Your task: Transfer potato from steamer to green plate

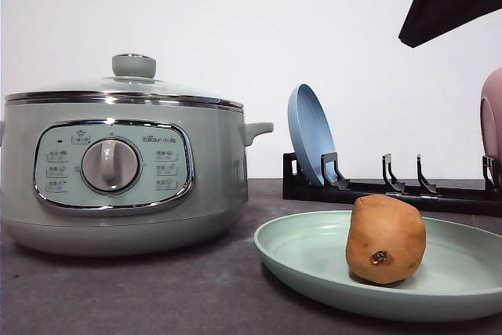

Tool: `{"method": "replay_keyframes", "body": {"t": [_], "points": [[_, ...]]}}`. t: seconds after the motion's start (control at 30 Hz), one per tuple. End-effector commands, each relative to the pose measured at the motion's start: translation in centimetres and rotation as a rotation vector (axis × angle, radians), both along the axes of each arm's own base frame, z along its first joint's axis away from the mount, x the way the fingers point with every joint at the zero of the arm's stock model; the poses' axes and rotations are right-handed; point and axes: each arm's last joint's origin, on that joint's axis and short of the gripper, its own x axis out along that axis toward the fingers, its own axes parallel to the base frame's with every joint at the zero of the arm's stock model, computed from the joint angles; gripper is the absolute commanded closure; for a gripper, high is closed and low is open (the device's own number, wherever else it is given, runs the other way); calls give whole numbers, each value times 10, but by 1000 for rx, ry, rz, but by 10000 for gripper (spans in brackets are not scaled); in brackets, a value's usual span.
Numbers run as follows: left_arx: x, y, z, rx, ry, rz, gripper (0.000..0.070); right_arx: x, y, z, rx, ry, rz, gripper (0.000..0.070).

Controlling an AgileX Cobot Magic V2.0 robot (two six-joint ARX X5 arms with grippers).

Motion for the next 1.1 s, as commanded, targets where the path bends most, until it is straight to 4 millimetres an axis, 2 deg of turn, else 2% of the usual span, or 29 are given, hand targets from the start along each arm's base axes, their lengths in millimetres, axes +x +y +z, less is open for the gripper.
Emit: {"method": "replay_keyframes", "body": {"t": [0.0, 0.4, 0.53, 0.77, 0.9, 1.07], "points": [[1, 0, -7, -3, 22, 6, 697, 1, 2, 5, 11, -24, 12, 700], [1, 0, -7, -3, 22, 6, 697, 0, -2, 8, 10, -59, 13, 700], [1, 0, -7, -3, 22, 6, 697, -2, -20, 19, 21, -199, -14, 700], [1, 0, -7, -3, 22, 6, 697, -16, -68, 37, 114, -560, -291, 700], [1, 0, -7, -3, 22, 6, 697, -29, -87, 30, 100, -751, -415, 700], [1, 0, -7, -3, 22, 6, 697, -40, -101, 3, 63, -915, -558, 700]]}}
